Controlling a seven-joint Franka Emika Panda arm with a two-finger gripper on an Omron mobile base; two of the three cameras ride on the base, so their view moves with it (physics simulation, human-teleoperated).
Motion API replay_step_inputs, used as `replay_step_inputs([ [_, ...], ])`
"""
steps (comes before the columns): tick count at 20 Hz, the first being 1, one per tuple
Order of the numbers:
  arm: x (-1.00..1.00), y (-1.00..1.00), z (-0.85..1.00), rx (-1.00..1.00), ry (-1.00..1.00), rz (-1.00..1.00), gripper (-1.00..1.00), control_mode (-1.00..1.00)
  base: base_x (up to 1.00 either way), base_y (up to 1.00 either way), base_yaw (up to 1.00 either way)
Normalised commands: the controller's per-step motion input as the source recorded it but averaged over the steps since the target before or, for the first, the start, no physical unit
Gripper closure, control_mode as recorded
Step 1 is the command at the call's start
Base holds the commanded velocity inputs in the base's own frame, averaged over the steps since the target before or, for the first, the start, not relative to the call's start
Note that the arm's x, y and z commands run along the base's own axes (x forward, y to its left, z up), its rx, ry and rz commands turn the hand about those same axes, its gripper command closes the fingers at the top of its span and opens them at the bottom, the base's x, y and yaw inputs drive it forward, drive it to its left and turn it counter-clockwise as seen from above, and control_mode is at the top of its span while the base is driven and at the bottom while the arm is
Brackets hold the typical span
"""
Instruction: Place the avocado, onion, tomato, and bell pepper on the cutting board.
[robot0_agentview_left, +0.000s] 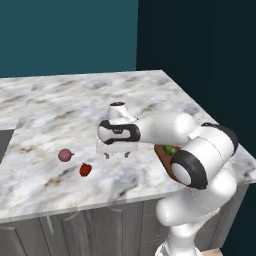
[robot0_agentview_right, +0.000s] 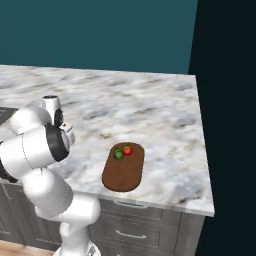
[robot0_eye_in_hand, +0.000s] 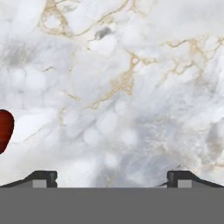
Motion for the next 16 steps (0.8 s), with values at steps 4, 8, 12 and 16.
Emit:
replay_step_inputs([
  [4,0.15,0.77,-0.17,-0.01,0.13,-0.17,-1.00,-1.00,0.00,0.00,0.00],
  [8,0.16,0.73,-0.05,-0.02,0.04,-0.19,-1.00,-1.00,0.00,0.00,0.00],
  [12,0.09,0.73,-0.05,-0.03,0.00,-0.20,-1.00,-1.00,0.00,0.00,0.00],
  [16,0.03,0.66,-0.28,-0.04,-0.01,-0.20,-1.00,-1.00,0.00,0.00,0.00],
])
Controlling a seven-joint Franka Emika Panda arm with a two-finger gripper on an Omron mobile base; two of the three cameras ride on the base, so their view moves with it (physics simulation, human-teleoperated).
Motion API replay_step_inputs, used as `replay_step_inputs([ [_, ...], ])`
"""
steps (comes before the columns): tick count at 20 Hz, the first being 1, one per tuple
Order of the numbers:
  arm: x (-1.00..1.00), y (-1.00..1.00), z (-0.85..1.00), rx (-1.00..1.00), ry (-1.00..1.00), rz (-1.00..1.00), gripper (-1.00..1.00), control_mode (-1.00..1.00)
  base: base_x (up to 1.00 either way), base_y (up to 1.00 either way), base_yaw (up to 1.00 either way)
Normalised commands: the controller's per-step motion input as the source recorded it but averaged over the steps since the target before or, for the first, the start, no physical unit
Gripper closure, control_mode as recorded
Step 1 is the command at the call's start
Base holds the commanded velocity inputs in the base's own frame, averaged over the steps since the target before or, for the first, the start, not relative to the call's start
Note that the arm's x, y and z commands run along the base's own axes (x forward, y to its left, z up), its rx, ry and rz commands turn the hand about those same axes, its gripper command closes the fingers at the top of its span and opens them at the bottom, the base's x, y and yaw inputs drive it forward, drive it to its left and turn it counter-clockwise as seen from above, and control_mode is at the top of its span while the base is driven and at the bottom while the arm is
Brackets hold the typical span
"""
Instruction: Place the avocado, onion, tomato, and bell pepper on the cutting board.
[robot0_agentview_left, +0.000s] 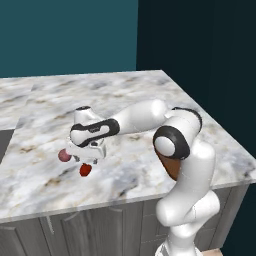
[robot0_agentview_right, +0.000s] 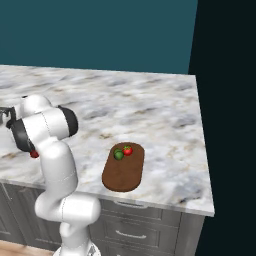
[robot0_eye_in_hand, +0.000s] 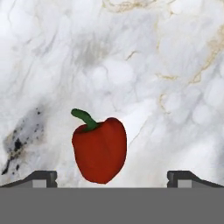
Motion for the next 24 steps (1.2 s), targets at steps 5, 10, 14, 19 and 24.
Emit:
replay_step_inputs([
  [5,0.02,0.13,-0.12,-0.05,-0.05,-0.02,-1.00,-1.00,0.00,0.00,0.00],
  [10,-0.20,-0.19,-0.28,-0.01,0.00,-0.01,-1.00,-1.00,0.00,0.00,0.00],
  [14,-0.14,-0.37,-0.44,-0.02,0.00,-0.01,-1.00,-1.00,0.00,0.00,0.00],
  [19,0.00,-0.11,-0.41,-0.05,-0.03,0.00,-1.00,-1.00,0.00,0.00,0.00],
  [24,0.03,0.13,-0.23,-0.02,-0.06,0.00,-1.00,-1.00,0.00,0.00,0.00],
])
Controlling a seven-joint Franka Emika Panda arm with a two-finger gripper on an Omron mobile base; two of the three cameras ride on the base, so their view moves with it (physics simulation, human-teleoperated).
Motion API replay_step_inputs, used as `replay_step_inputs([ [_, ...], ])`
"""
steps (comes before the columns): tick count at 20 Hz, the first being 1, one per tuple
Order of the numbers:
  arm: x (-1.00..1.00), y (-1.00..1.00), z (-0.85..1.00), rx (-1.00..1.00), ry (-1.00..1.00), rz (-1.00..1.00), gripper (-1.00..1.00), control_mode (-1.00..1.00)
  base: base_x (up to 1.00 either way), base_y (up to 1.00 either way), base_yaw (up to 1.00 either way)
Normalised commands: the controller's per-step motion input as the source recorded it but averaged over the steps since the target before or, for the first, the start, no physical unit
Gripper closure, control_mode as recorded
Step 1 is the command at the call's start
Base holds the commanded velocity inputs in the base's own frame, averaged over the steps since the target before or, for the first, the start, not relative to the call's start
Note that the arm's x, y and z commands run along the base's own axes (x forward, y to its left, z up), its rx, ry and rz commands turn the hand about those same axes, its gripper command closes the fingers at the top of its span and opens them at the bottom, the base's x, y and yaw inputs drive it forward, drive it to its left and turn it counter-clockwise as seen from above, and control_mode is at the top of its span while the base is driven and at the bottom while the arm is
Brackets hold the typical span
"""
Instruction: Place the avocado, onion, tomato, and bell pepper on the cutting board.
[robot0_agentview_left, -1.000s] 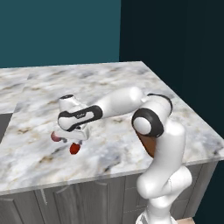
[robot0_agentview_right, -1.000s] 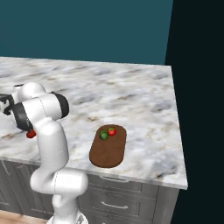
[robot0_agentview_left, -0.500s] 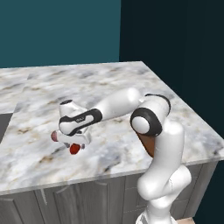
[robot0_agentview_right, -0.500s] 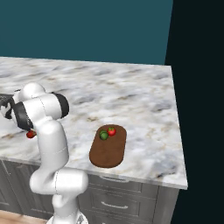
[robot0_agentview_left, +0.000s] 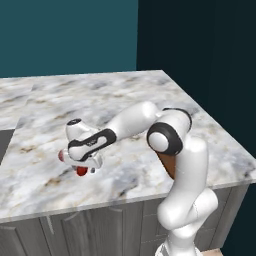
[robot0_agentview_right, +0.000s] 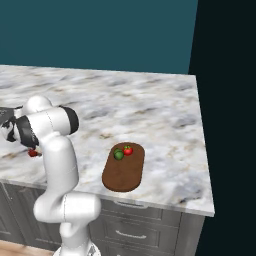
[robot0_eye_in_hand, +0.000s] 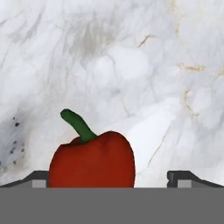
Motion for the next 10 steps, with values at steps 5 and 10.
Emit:
replay_step_inputs([
  [5,0.04,0.16,-0.20,-0.01,-0.10,0.00,1.00,-1.00,0.00,0.00,0.00],
  [10,0.00,0.01,-0.04,0.00,-0.01,0.02,1.00,-1.00,0.00,0.00,0.00],
])
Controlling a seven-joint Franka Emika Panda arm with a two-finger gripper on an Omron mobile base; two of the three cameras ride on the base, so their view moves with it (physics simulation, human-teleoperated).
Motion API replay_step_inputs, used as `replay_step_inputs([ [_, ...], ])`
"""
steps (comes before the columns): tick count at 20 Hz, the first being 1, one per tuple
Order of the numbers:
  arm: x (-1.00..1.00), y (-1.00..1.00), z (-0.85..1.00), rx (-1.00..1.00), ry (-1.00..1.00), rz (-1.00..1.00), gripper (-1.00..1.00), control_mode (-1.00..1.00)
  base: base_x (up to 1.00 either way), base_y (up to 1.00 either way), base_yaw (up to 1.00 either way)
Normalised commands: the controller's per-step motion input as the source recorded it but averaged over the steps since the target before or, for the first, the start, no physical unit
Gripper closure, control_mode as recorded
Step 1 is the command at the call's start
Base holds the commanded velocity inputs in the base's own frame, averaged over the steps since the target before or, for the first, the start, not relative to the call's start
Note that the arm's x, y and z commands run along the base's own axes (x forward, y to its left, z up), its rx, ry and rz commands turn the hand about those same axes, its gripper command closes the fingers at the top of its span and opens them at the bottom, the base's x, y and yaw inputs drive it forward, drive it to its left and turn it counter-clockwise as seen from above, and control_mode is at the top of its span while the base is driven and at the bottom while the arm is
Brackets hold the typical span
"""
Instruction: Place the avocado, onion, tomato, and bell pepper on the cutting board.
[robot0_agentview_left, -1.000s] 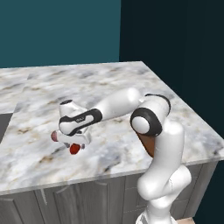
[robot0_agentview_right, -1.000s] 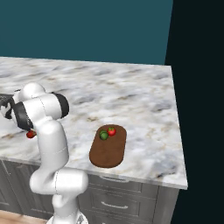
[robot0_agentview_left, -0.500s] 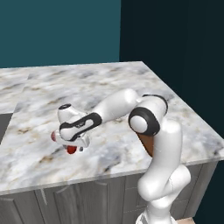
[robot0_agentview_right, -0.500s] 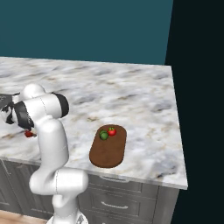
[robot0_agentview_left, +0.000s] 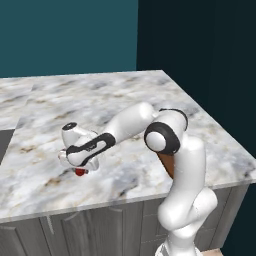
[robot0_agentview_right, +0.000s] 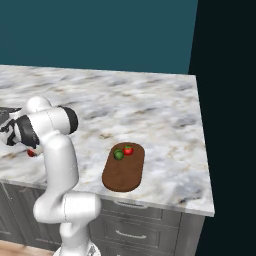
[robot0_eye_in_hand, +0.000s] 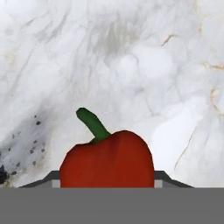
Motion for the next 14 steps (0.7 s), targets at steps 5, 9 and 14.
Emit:
replay_step_inputs([
  [5,-0.09,-0.68,0.35,0.00,-0.01,0.00,1.00,-1.00,0.00,0.00,0.00],
  [9,-0.08,-0.93,0.33,0.01,-0.09,0.00,1.00,-1.00,0.00,0.00,0.00],
  [14,-0.04,-0.95,0.26,0.00,-0.04,-0.02,1.00,-1.00,0.00,0.00,0.00],
])
